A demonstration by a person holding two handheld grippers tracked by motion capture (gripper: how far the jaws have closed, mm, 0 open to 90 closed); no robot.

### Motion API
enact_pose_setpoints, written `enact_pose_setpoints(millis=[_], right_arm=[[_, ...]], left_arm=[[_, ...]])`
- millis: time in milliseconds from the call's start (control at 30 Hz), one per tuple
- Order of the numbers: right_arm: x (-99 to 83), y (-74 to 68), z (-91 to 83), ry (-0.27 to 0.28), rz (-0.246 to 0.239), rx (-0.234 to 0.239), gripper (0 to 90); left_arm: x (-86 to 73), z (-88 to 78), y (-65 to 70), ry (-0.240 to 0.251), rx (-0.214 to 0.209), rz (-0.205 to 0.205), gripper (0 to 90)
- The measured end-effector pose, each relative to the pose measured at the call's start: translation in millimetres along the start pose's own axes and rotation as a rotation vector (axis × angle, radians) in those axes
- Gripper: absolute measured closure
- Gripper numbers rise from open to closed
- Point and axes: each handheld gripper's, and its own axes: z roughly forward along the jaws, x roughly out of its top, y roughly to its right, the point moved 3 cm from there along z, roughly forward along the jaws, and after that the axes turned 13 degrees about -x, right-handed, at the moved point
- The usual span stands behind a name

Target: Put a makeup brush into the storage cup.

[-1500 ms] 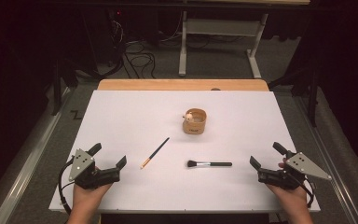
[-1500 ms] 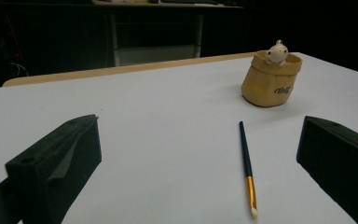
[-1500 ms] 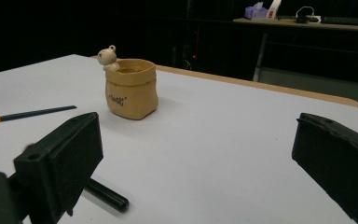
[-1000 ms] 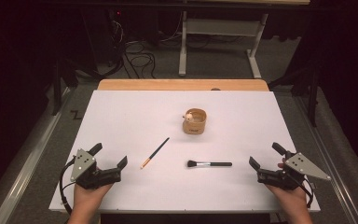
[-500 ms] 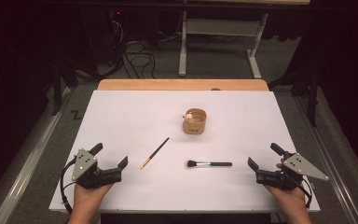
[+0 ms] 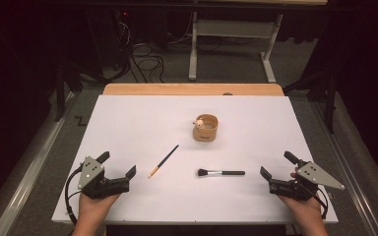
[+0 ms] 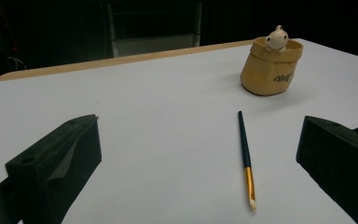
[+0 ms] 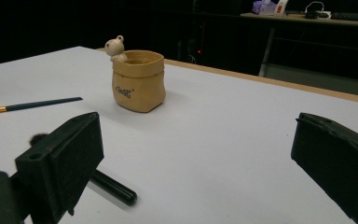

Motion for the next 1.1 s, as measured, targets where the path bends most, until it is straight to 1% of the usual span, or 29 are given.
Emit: enact_pose_setpoints(millis=[367,500,700,867,900,1100], right_arm=[[-0.9,-1.1,0.7,-0.005,-0.006,0.001,3.1],[-1.0,-1.0,0.8,-0.006,-0.006,0.001,3.2],[-1.1,-0.5,0.9,-0.006,-0.007,-0.001,3.3],[-1.4,-0.7,1.0,-0.008,-0.007,0.0,3.4],[-1.7,-1.0,1.2,-0.009,-0.005,0.003,3.3],[-2.1,-1.0,1.4,-0.012,-0.007,0.0,3.4]], left_arm=[[-1.8,3.4,1.7,-0.037,0.007,0.017,0.8],[-3.1,5.5,2.0,-0.058,0.009,0.016,0.8],[-6.0,8.9,1.9,-0.096,0.013,0.028,1.3],[-7.5,10.5,2.1,-0.112,0.005,0.019,1.3],[-7.8,10.7,1.8,-0.122,0.003,0.022,1.3],[-10.3,13.4,1.3,-0.155,0.01,0.018,1.3]])
